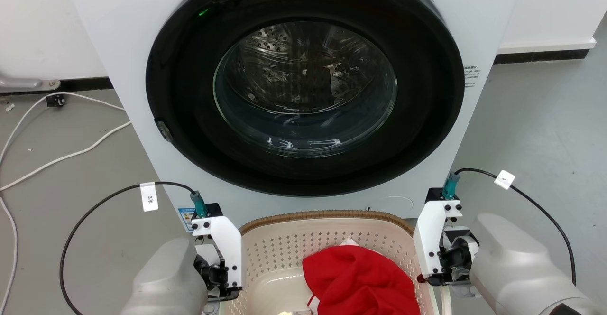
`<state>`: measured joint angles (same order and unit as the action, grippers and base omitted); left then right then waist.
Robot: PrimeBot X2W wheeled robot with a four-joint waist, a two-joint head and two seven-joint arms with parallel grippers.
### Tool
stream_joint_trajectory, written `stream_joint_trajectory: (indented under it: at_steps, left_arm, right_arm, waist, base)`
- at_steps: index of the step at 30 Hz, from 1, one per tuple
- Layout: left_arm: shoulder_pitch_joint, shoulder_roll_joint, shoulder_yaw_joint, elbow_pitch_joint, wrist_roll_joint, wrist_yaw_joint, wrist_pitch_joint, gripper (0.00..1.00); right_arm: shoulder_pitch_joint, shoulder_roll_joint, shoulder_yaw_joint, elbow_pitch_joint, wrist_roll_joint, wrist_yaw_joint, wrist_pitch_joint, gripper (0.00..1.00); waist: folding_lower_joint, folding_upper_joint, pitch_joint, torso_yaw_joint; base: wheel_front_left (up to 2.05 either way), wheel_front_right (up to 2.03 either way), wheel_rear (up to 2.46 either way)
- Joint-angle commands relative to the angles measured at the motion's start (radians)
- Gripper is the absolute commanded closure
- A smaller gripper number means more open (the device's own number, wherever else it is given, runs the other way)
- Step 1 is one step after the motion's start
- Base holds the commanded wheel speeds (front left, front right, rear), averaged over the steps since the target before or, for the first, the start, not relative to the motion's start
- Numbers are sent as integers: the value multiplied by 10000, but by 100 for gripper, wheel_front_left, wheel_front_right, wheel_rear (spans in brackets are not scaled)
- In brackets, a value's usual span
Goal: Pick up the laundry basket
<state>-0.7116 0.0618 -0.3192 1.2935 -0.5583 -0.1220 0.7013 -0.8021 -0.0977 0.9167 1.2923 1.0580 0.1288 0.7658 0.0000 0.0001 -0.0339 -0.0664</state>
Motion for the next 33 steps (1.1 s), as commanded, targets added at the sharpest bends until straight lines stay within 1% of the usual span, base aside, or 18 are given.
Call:
stream_joint_trajectory:
  at_steps: [1, 33]
  left_arm:
    - [66, -201, -34, -73, -112, -78, 10, 100]
    - [57, -235, -602, -79, -747, -114, 91, 100]
  right_arm:
    - [27, 212, 13, -88, 26, 35, -77, 100]
    - [79, 250, 27, -90, 230, 37, -410, 100]
  waist:
    - [0, -1, -8, 1]
    - [0, -1, 0, 44]
  base:
    - [0, 0, 0]
    - [0, 0, 0]
